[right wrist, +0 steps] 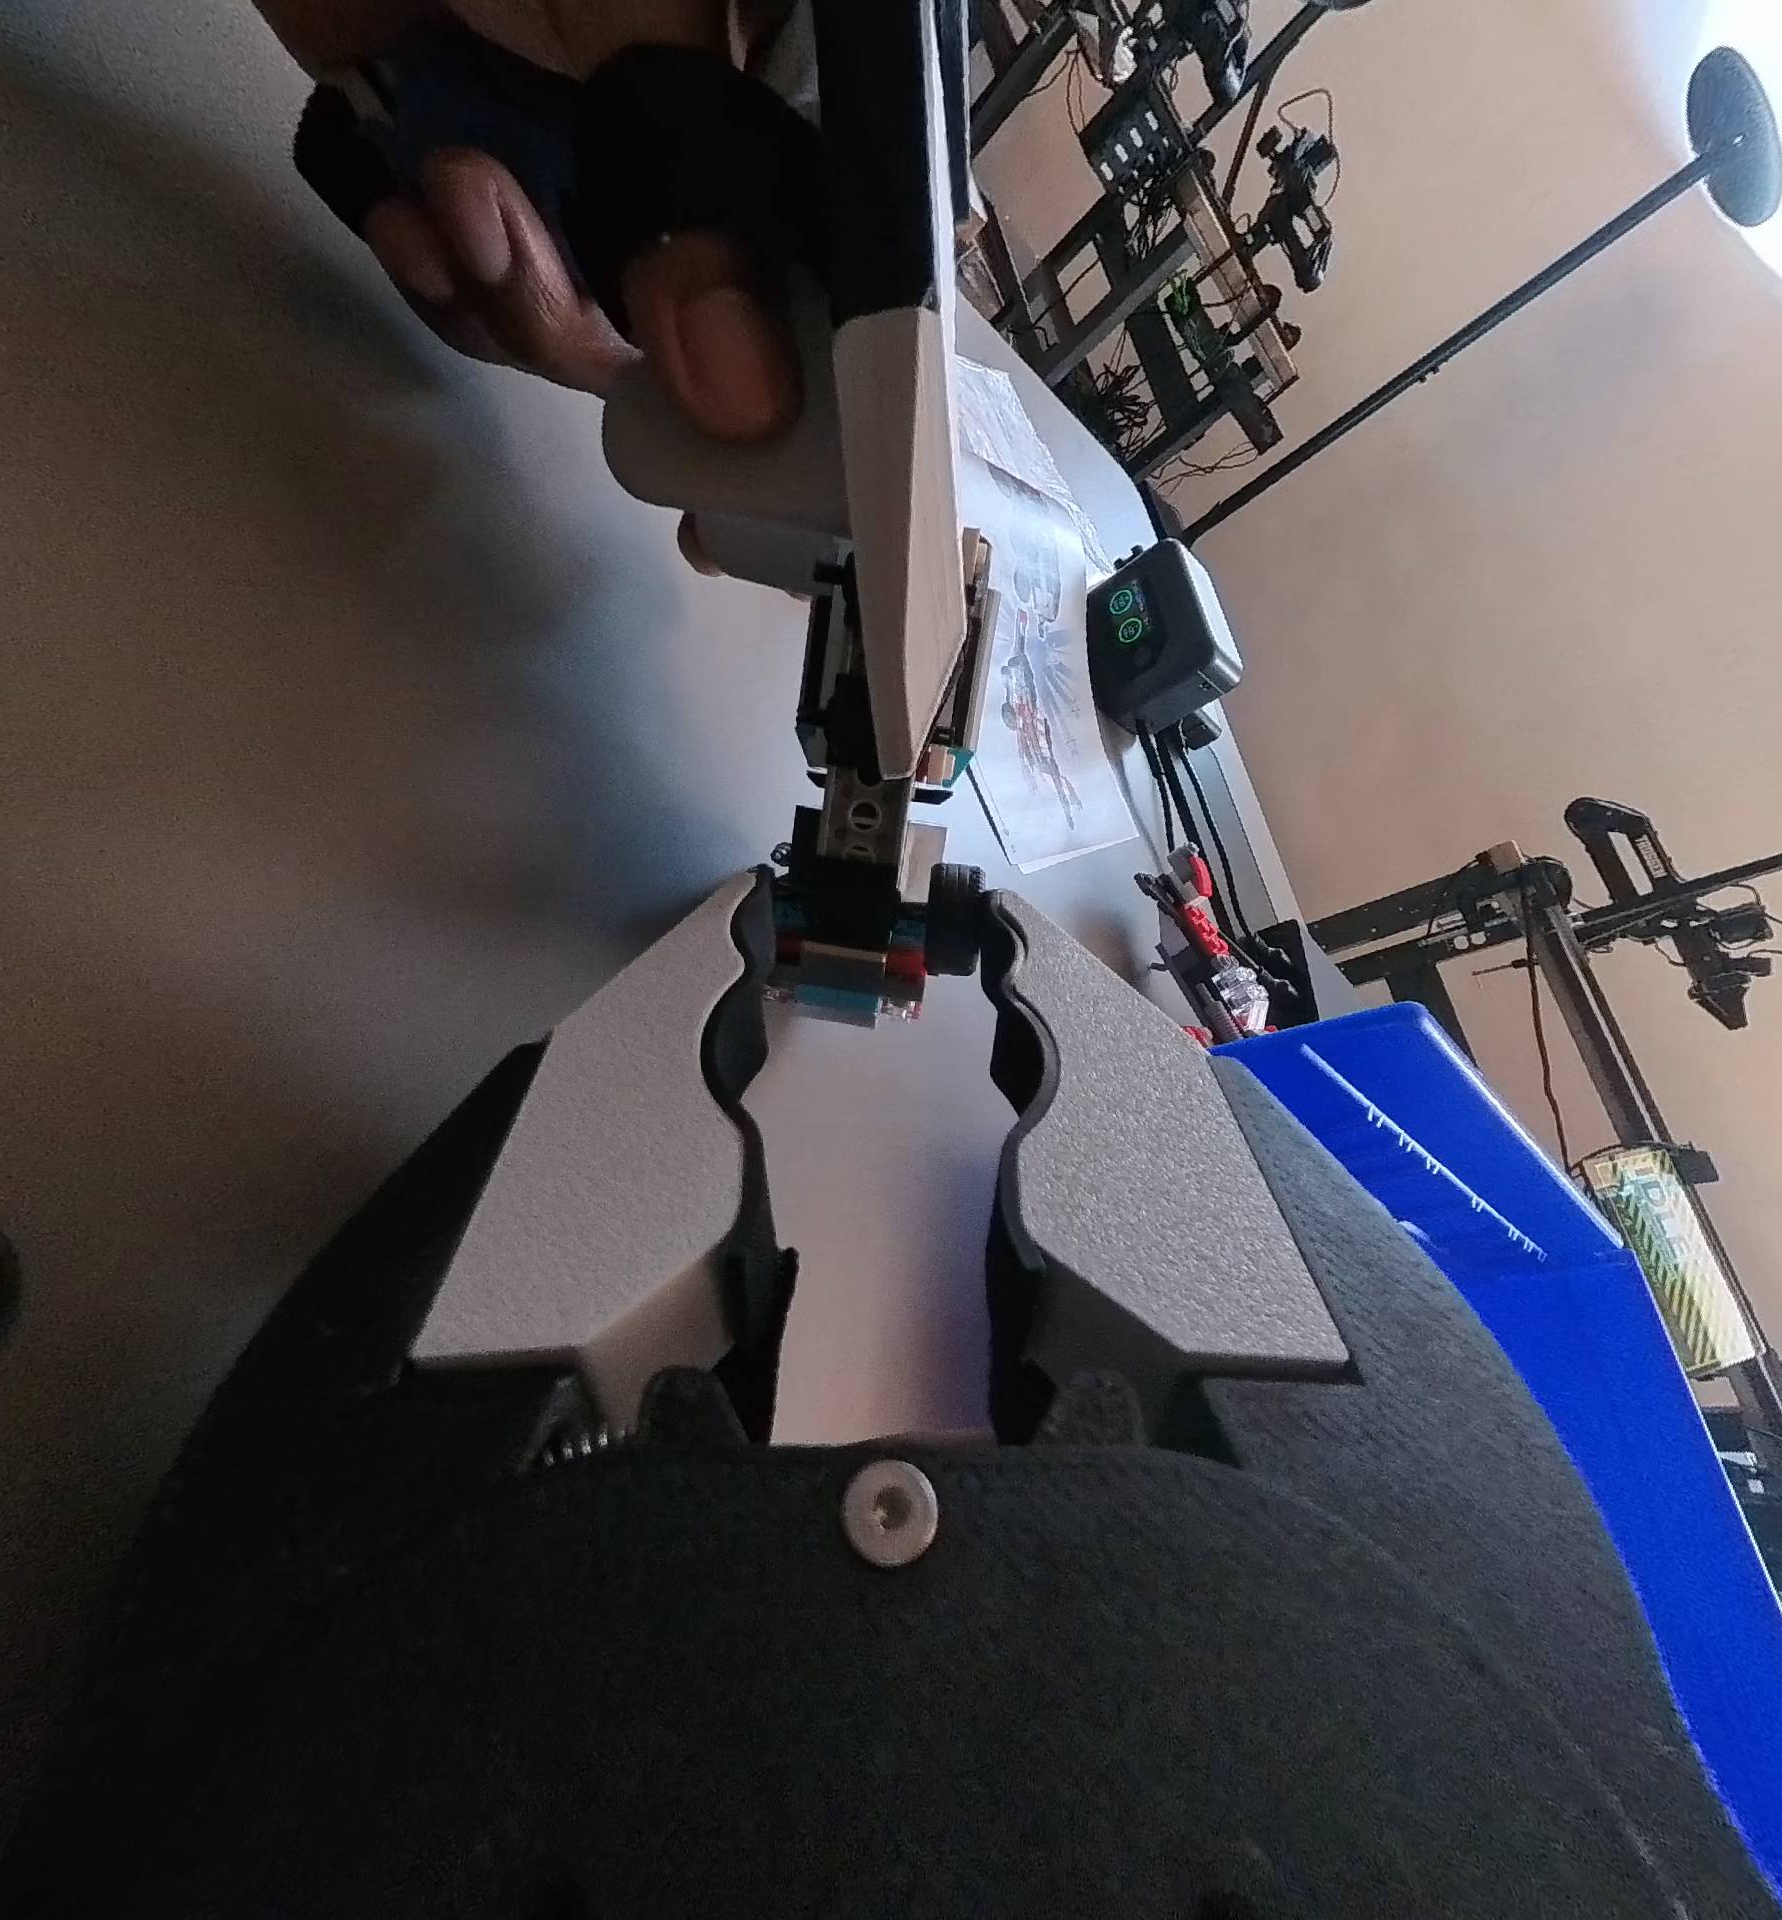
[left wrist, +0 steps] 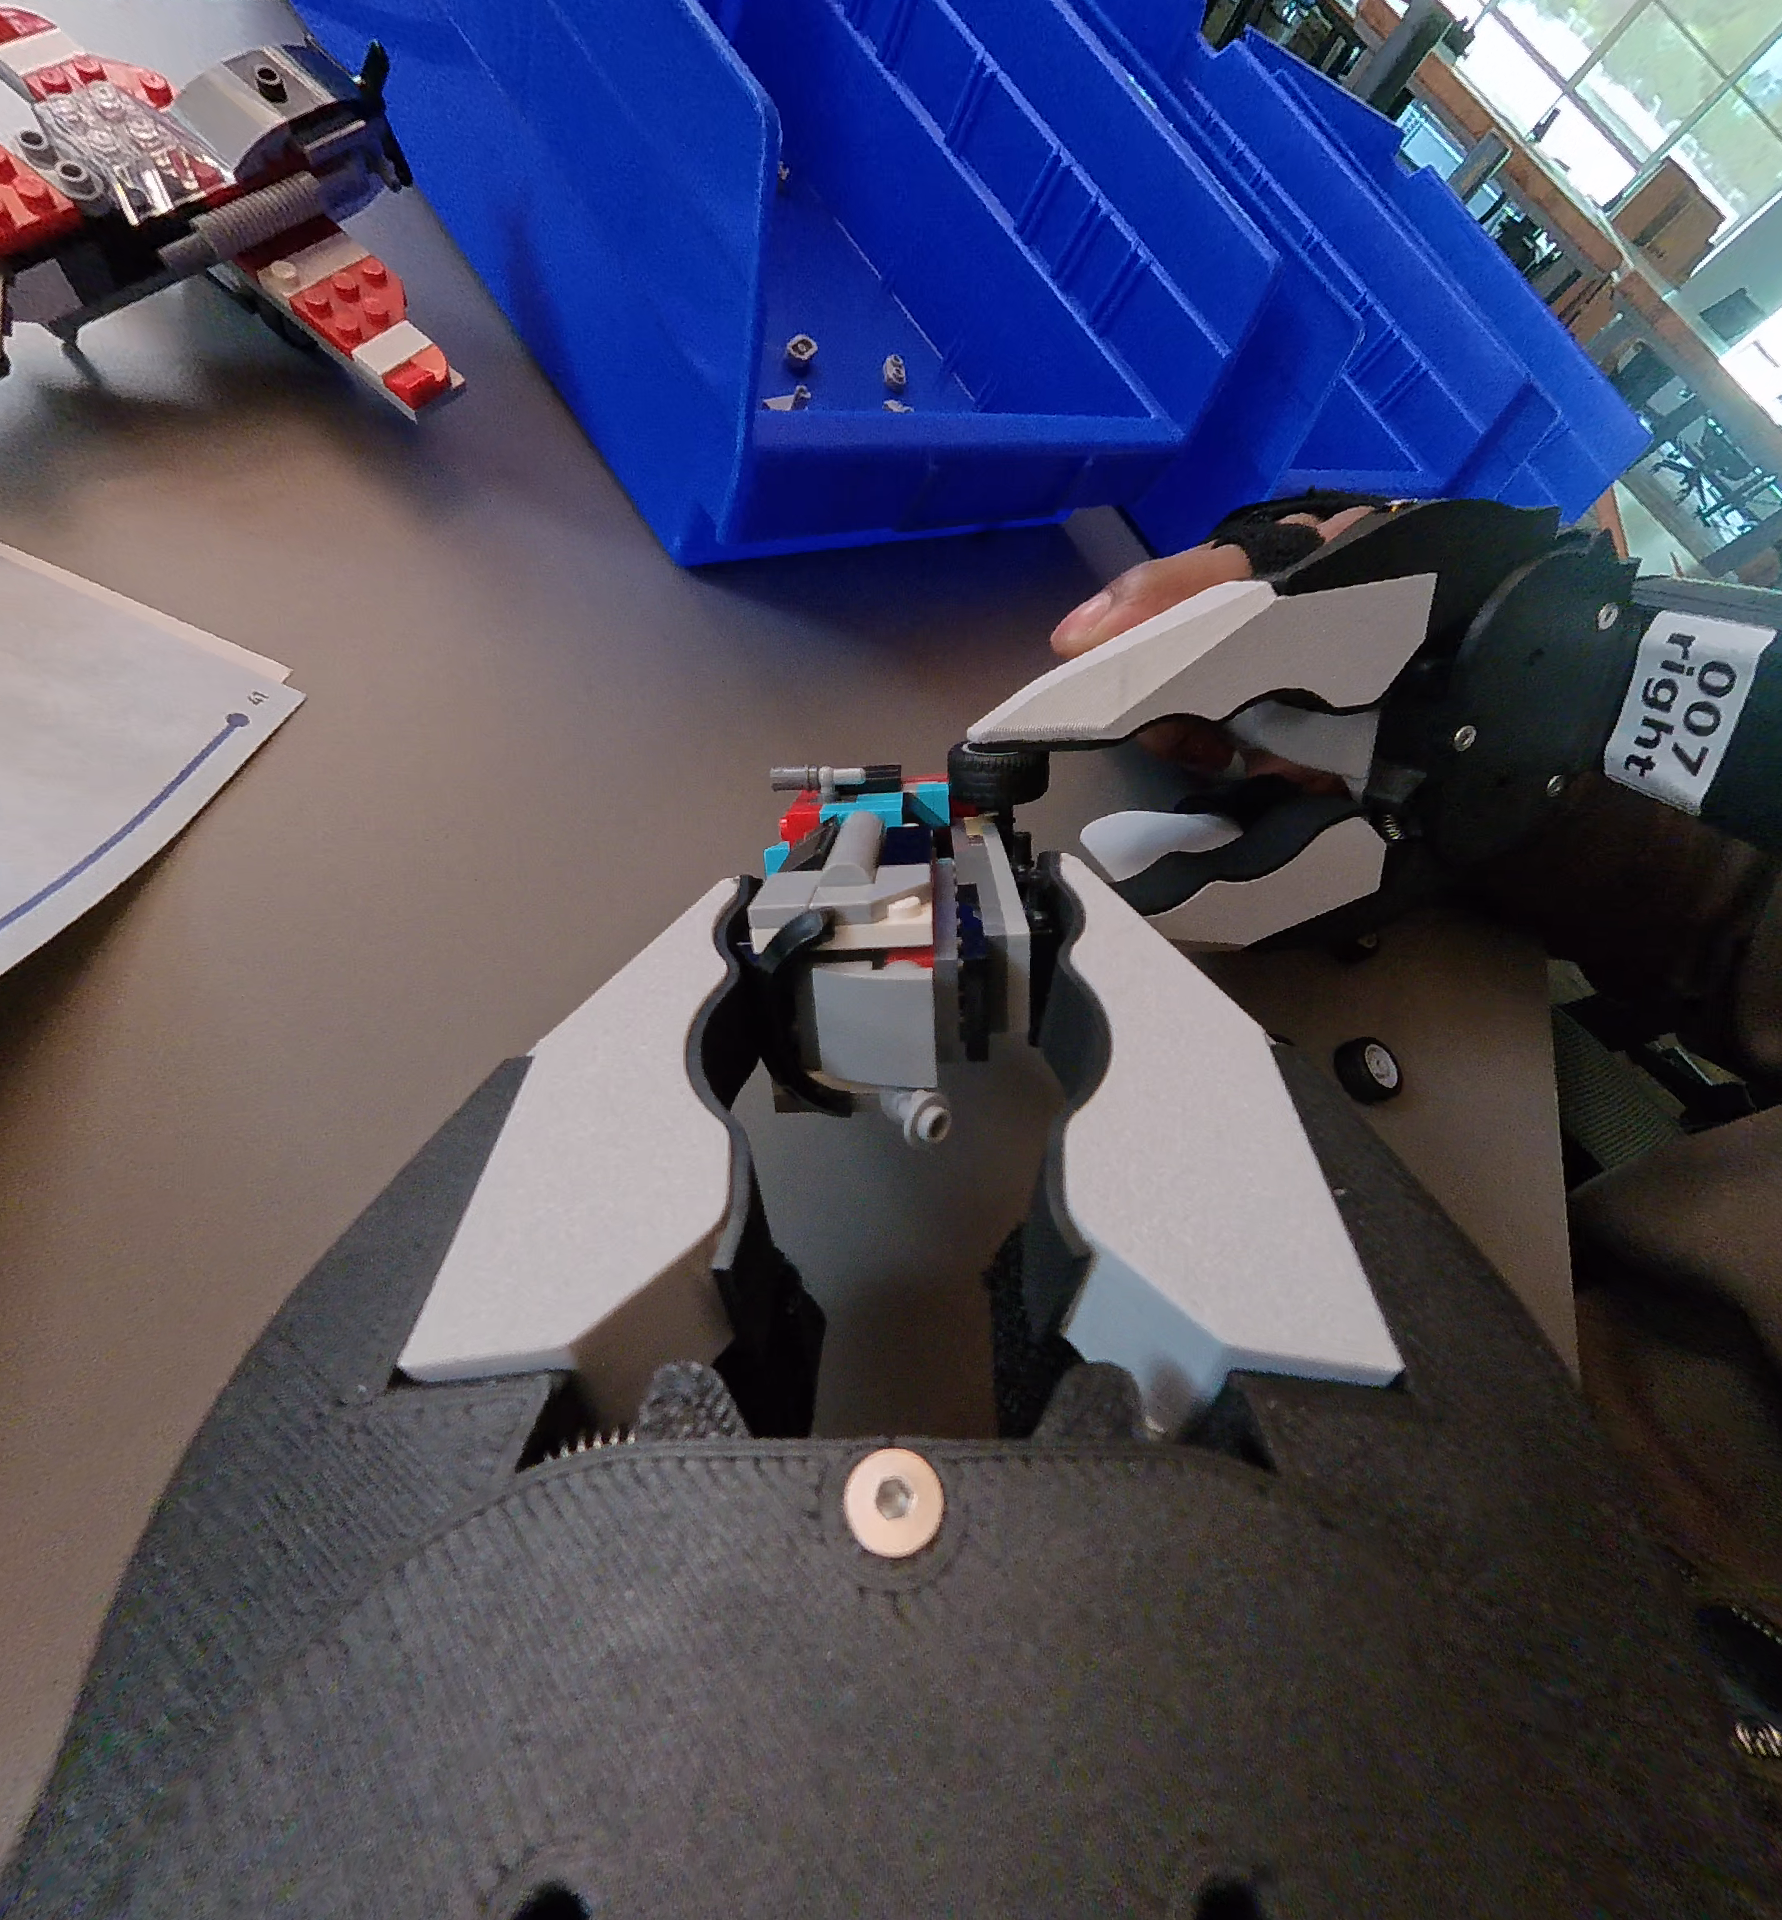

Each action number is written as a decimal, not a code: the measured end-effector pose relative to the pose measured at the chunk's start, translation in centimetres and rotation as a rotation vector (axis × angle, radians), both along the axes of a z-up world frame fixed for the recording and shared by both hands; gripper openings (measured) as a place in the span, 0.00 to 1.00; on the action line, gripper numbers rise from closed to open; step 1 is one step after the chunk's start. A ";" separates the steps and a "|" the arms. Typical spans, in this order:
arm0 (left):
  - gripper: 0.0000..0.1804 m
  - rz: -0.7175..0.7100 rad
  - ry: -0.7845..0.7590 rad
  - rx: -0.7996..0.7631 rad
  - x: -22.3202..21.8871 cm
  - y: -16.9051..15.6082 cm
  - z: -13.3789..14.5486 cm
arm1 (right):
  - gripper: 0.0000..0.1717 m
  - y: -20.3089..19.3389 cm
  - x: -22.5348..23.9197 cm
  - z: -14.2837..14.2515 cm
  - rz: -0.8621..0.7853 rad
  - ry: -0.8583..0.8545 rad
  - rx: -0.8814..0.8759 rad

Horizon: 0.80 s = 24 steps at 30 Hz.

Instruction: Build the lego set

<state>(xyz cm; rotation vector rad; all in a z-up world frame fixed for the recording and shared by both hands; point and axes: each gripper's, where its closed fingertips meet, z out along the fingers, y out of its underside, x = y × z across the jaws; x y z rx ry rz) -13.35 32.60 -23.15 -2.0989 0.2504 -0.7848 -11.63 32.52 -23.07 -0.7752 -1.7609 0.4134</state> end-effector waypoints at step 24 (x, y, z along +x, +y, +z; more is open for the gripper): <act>0.31 0.000 -0.030 -0.010 0.0 0.0 0.0 | 0.16 0.3 0.2 0.7 0.018 0.031 -0.172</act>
